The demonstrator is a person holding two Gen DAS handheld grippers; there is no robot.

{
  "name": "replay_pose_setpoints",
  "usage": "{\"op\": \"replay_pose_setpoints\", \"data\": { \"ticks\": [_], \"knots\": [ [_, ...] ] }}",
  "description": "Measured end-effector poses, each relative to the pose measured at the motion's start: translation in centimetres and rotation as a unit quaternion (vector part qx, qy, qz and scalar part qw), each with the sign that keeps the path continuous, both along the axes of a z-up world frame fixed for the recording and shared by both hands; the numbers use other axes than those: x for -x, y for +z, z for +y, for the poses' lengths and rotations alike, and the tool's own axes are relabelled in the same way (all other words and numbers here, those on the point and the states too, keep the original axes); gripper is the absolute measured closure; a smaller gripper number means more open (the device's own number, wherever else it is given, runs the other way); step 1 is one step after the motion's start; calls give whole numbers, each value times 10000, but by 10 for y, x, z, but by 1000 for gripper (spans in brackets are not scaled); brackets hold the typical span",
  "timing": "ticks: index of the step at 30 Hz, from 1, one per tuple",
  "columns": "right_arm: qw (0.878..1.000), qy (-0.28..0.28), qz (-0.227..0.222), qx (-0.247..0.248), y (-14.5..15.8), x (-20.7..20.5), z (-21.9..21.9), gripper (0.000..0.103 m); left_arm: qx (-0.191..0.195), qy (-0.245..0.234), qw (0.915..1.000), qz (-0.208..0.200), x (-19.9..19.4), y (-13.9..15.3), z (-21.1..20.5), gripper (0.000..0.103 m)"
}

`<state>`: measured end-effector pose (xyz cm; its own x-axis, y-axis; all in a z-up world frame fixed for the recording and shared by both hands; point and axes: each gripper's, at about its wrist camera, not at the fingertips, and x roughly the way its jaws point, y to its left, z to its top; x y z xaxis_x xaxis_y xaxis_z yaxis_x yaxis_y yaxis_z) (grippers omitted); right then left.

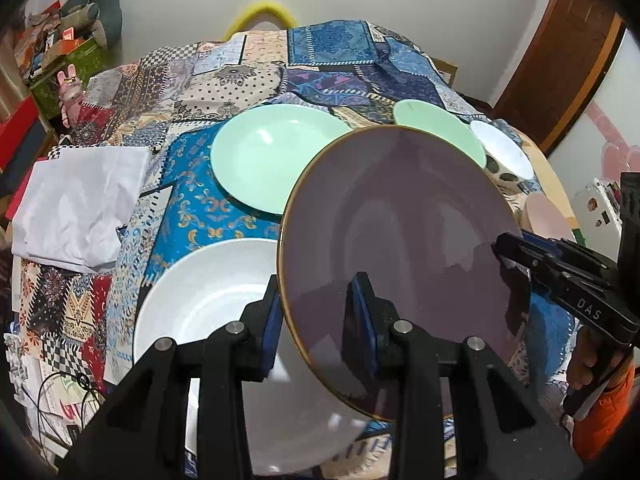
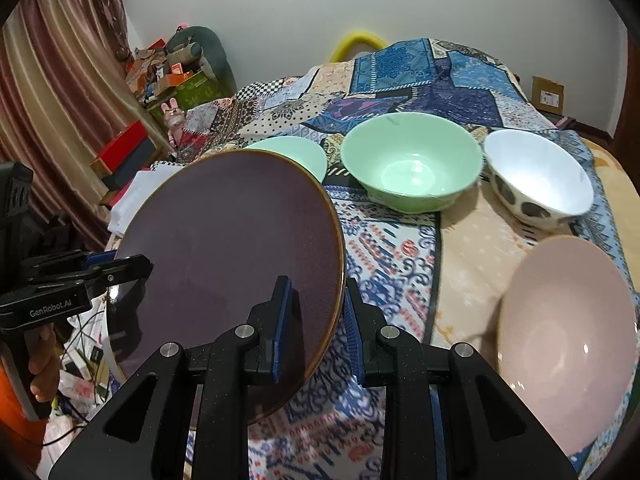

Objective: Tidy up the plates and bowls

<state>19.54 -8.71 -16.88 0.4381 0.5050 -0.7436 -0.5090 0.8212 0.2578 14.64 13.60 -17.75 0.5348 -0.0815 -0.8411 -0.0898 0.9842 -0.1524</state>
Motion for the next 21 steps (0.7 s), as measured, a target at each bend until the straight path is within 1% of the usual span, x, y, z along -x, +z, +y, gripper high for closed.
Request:
{"op": "replay_pose_setpoints", "data": {
  "ticks": [9, 21],
  "knots": [
    [9998, -165, 75, -8, -6, 13, -26, 80, 28, -110, 9999, 120, 10, -5, -29, 69],
    [9983, -491, 283, 98, -25, 22, -55, 80, 119, -313, 9985, 435, 4, -30, -60, 69]
  ]
}}
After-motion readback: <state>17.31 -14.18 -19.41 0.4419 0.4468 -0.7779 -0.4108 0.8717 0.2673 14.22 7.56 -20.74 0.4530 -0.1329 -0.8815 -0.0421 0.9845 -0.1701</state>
